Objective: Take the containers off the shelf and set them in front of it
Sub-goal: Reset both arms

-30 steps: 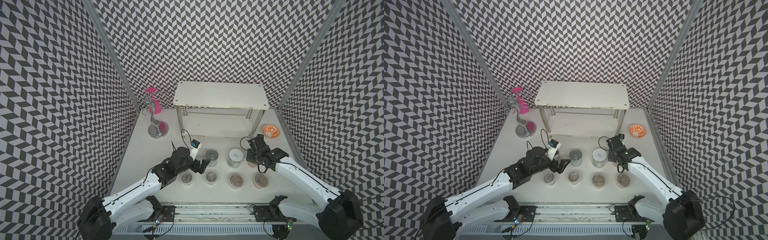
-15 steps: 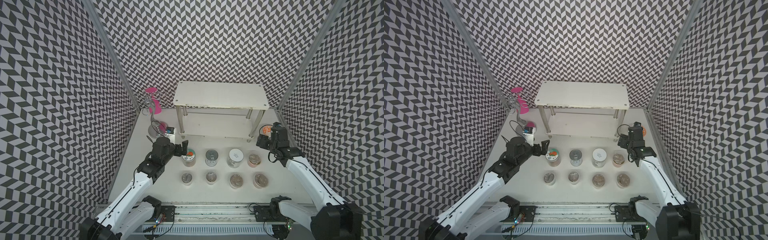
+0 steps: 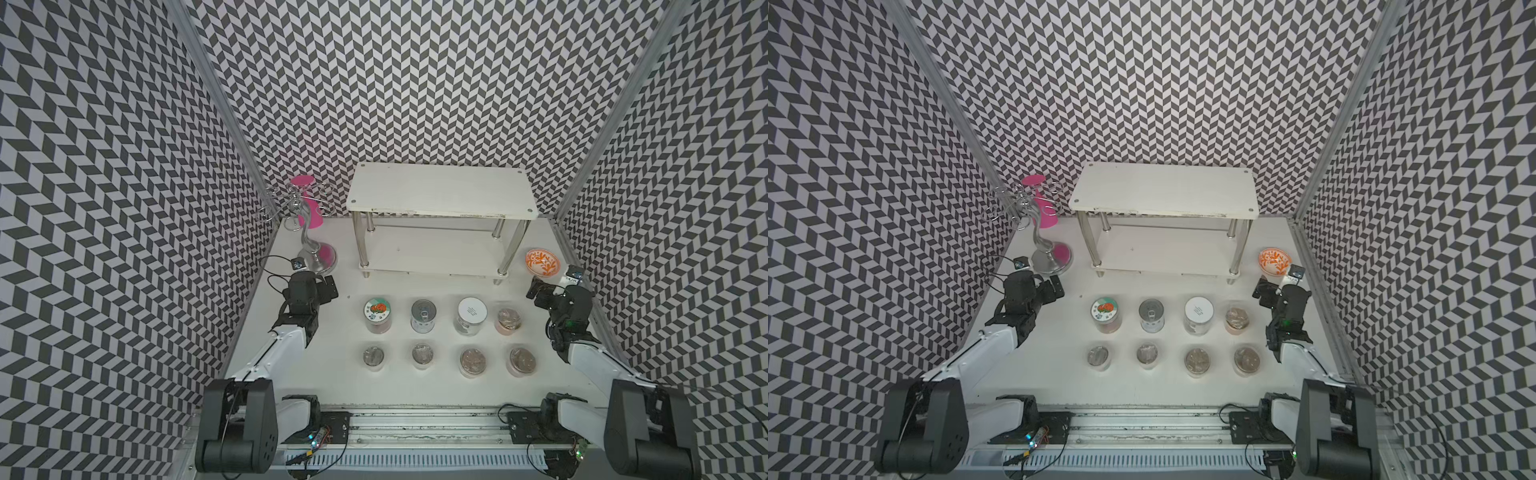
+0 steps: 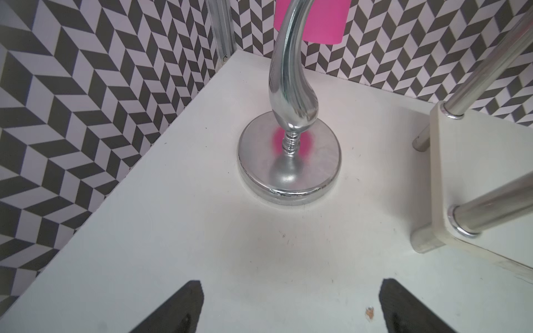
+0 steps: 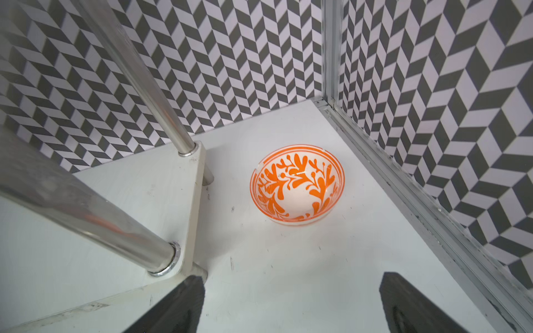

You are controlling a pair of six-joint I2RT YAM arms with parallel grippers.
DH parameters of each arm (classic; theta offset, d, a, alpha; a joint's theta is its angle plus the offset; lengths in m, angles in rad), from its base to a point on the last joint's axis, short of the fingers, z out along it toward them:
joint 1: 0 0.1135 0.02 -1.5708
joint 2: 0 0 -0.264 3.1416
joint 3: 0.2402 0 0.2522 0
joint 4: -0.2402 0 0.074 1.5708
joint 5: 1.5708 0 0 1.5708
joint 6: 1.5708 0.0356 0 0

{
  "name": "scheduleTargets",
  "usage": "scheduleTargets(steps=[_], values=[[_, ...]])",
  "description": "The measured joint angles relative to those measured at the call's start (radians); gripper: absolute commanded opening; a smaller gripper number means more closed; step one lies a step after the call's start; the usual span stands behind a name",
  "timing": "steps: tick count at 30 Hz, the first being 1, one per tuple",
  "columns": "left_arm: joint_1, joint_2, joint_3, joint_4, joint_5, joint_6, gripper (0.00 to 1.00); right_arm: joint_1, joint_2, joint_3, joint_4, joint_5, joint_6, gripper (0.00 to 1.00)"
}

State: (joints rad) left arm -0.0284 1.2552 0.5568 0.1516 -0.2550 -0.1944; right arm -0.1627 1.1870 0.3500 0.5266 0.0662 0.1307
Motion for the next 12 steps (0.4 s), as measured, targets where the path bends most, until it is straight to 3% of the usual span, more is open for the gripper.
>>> scheduleTargets(steps=[6,12], values=[[0.005,0.120,-0.045,0.244,-0.061,0.093,1.00,0.003,0.066,-0.004,0.204,-0.069,-0.038,1.00],[0.032,0.159,-0.048,0.351,-0.013,0.112,1.00,0.004,0.085,-0.004,0.253,-0.103,-0.060,1.00]])
